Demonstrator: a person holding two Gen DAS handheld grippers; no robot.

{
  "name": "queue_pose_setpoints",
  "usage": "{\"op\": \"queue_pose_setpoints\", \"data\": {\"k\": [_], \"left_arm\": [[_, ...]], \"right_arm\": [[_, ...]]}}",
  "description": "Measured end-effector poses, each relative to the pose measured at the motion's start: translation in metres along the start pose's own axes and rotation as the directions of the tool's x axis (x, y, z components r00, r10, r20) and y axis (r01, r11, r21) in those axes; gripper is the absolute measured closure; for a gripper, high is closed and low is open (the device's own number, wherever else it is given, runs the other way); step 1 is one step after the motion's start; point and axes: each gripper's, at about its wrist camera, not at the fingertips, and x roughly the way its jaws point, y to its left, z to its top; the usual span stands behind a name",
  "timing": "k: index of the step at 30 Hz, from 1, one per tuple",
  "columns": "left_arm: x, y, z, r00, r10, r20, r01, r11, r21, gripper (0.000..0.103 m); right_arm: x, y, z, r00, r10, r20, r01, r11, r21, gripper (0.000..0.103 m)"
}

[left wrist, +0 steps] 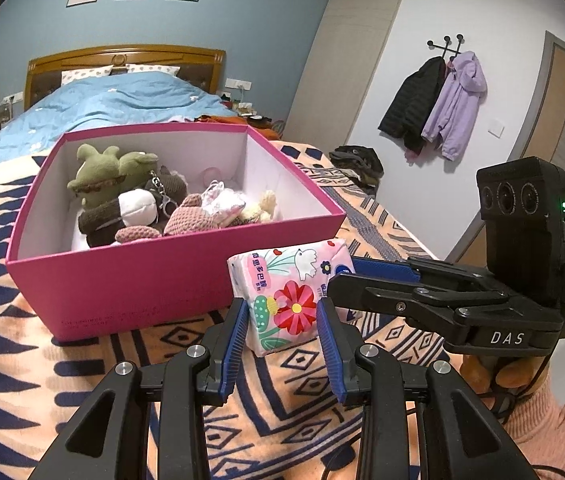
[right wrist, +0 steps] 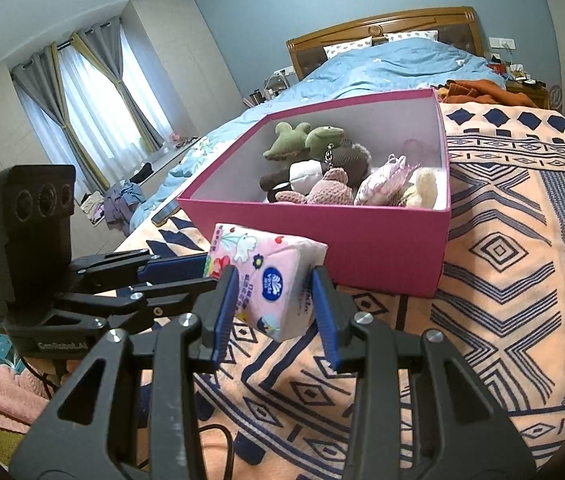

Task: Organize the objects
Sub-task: 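Lift the pink floral packet up toward the box rim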

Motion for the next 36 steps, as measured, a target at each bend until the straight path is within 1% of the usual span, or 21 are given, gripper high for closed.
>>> {"op": "queue_pose_setpoints", "data": {"k": [31, 36], "left_arm": [[0.006, 0.000, 0.030, 0.999, 0.013, 0.035, -0.013, 1.000, 0.005, 0.068], [0.008, 0.002, 0.033, 0.999, -0.001, 0.034, 0.001, 1.000, -0.003, 0.068]], "right_arm": [[-0.011, -0.002, 0.022, 0.998, -0.007, 0.065, 0.008, 1.000, -0.028, 0.062], [-0.011, -0.004, 0.026, 0.997, -0.012, 0.071, 0.015, 0.999, -0.030, 0.062]]}}
